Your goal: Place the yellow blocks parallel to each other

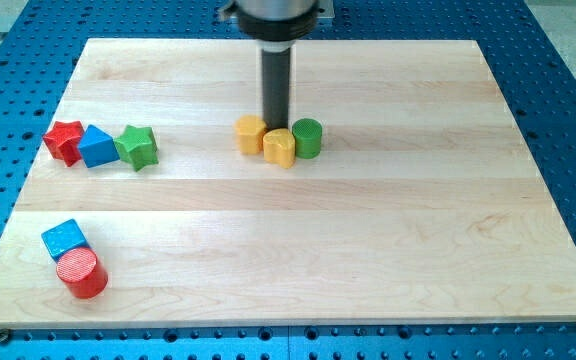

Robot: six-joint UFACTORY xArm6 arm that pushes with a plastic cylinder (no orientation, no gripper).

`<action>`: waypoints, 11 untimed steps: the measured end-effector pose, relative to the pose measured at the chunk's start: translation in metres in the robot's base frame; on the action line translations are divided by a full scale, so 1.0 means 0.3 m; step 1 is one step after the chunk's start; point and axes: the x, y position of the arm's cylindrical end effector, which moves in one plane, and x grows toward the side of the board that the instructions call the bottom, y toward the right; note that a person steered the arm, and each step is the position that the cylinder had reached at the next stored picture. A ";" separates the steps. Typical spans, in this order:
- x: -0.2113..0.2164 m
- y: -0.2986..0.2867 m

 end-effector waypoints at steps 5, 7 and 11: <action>0.095 -0.132; 0.151 -0.168; 0.151 -0.057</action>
